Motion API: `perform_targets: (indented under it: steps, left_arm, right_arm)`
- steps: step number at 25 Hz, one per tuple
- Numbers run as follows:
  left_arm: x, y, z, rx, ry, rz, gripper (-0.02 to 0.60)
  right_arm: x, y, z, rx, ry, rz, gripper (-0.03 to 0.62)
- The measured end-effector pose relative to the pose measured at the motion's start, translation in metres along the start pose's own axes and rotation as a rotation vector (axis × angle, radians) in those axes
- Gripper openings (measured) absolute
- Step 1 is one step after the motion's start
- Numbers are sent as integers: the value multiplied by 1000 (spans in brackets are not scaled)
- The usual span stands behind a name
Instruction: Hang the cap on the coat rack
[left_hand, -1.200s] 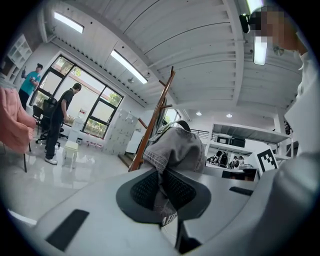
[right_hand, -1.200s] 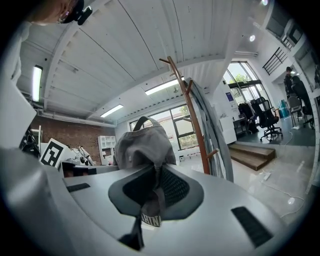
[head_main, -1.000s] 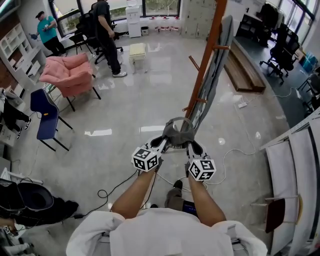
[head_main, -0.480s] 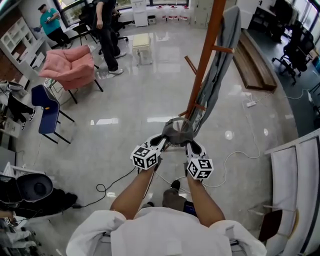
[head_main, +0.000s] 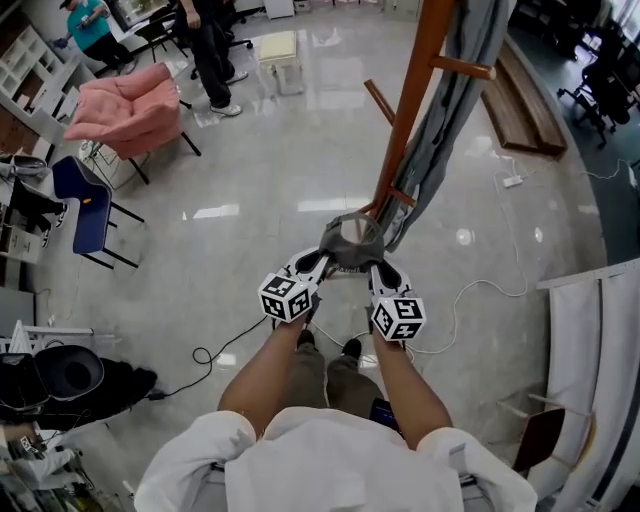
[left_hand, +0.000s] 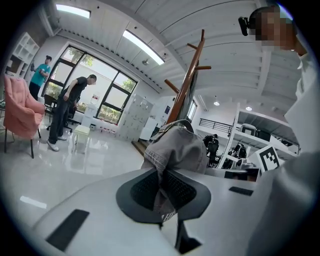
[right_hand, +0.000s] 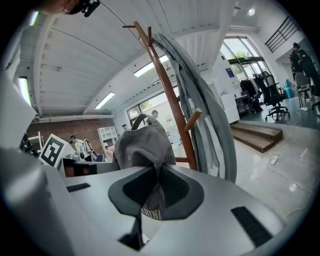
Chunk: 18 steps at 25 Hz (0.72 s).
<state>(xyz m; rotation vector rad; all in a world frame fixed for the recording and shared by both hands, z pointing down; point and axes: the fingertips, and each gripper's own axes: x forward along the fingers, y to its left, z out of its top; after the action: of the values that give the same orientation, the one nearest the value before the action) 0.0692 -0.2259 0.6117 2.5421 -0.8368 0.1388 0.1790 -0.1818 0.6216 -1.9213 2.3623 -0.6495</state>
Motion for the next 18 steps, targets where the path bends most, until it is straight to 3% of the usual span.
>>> perform_targets:
  steps: [13, 18]
  left_arm:
    - [69, 66, -39, -54, 78, -68, 32]
    - [95, 83, -50, -48, 86, -95, 32]
  right_arm:
    - [59, -41, -42, 56, 76, -114, 43]
    - [76, -58, -58, 29, 95, -138, 43]
